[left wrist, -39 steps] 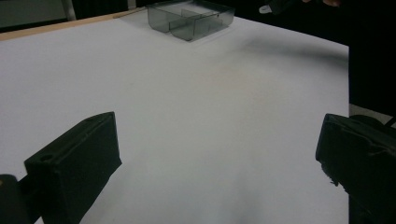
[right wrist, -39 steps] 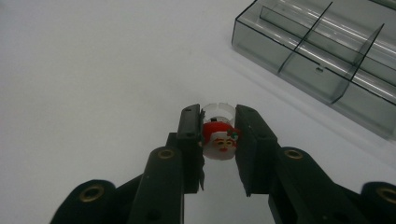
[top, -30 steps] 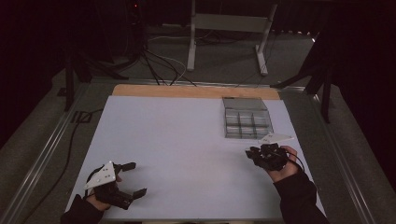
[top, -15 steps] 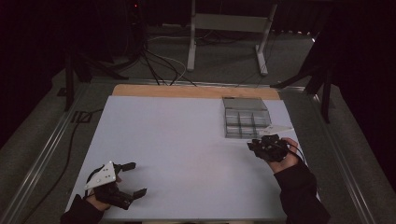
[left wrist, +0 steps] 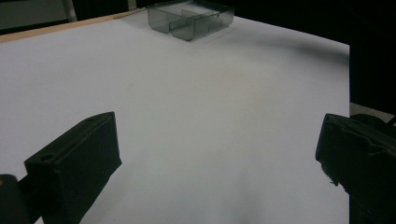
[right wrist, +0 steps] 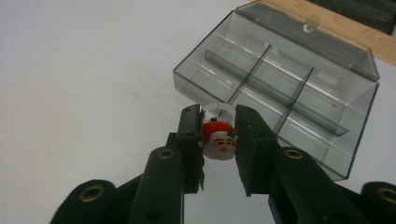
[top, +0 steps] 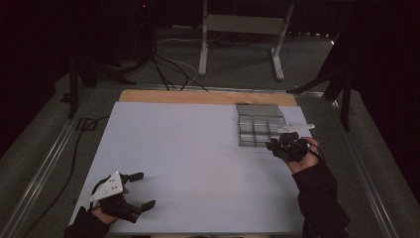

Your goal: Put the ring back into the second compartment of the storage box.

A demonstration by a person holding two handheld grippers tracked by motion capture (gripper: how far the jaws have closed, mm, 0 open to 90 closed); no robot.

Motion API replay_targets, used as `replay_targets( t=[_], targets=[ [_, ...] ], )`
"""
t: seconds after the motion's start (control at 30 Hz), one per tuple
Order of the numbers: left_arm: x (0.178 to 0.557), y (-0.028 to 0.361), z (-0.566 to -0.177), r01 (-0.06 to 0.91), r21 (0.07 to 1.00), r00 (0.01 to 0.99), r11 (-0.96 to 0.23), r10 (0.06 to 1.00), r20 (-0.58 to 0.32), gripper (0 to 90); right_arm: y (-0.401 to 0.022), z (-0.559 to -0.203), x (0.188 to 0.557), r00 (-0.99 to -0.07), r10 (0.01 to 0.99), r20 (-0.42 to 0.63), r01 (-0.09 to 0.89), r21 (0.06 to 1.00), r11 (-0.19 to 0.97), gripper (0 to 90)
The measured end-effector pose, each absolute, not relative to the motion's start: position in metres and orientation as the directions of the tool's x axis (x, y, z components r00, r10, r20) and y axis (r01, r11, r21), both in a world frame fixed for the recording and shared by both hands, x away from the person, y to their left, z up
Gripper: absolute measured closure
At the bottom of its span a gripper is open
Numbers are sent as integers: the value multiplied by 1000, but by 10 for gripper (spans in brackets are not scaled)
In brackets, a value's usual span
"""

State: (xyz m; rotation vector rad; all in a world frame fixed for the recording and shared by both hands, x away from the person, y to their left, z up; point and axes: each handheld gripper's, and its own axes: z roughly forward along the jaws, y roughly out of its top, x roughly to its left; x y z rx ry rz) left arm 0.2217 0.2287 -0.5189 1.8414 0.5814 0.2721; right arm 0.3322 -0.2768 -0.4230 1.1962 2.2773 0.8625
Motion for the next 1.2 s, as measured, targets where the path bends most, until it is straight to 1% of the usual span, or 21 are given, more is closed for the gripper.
replay_targets(
  t=[0.47,0.9,1.2],
  targets=[
    [222,229,-519,258,935,852,-245,514,-101,3,-279,-411,356,-509,856,-92,582,695,422,723],
    [222,229,-519,260,935,850,-243,516,-102,3,-284,-413,379,-458,886,-74,617,691,377,723],
    [222,230,-519,261,935,850,-240,516,-105,3,-282,-410,397,-429,898,-93,630,682,372,723]
  ],
)
